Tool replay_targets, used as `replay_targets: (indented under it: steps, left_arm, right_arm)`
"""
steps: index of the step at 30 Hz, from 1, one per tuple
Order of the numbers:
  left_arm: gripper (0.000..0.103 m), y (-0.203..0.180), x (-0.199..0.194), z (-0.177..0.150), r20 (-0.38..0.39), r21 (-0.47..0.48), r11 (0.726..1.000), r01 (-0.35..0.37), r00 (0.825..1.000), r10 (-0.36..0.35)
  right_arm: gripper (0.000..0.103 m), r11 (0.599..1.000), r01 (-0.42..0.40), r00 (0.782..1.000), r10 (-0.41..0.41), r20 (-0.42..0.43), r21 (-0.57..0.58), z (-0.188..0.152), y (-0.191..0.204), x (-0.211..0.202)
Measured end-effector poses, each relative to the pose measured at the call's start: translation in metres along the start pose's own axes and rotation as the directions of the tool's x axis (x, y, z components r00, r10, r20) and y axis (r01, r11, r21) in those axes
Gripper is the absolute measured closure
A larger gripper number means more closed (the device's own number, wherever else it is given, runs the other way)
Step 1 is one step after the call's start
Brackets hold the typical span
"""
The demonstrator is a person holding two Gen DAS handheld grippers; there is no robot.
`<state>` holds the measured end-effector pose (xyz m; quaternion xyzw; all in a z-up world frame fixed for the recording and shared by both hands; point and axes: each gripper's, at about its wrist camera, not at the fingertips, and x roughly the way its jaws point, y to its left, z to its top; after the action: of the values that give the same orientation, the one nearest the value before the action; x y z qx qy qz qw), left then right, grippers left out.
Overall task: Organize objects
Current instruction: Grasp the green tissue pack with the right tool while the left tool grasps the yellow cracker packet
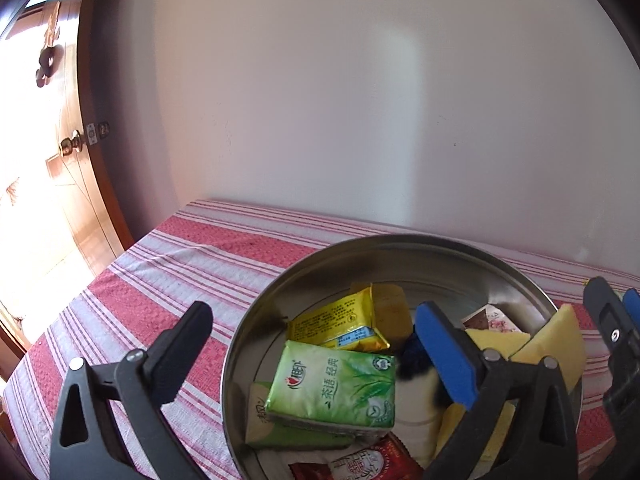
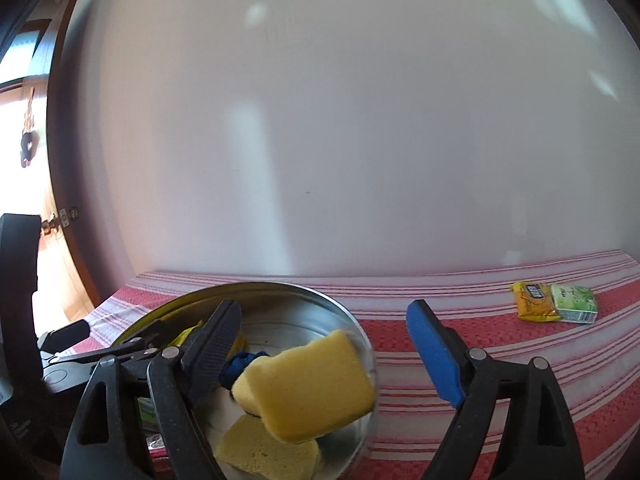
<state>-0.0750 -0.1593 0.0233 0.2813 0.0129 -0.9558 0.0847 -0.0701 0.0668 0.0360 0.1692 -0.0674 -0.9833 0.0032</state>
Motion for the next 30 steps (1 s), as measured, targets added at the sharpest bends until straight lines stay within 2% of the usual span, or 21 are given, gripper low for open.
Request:
replay_targets:
  steps: [7,15,21,30]
  left_arm:
    - [0.0,-0.002,-0.009,-0.003,0.062,-0.018,0.999,-0.031,0.998,0.032]
    - [0.0,-0.004,-0.031,-0.017,0.167,-0.067,0.997,-0.045,0.984,0.056]
    - [0.0,-0.011,-0.056,-0.032,0.256,-0.092,0.995,-0.035,0.965,0.058]
    - [0.0,-0.06,-0.067,-0.049,0.287,0.05,0.998,-0.039,0.958,0.023]
  right_arm:
    - [0.015,0.992,0.09,0.996,-0.091,-0.002,0.083,-0.016,-0.037,0.007]
    - [0.015,0.988,0.143,0.989,-0.144,0.016,0.056,-0.016,-0.047,-0.004]
    - [0.015,0.985,0.168,0.986,-0.168,0.013,0.036,-0.023,-0.055,-0.006]
    - [0.015,0.97,0.242,0.97,-0.242,-0.011,0.011,-0.024,-0.094,-0.015]
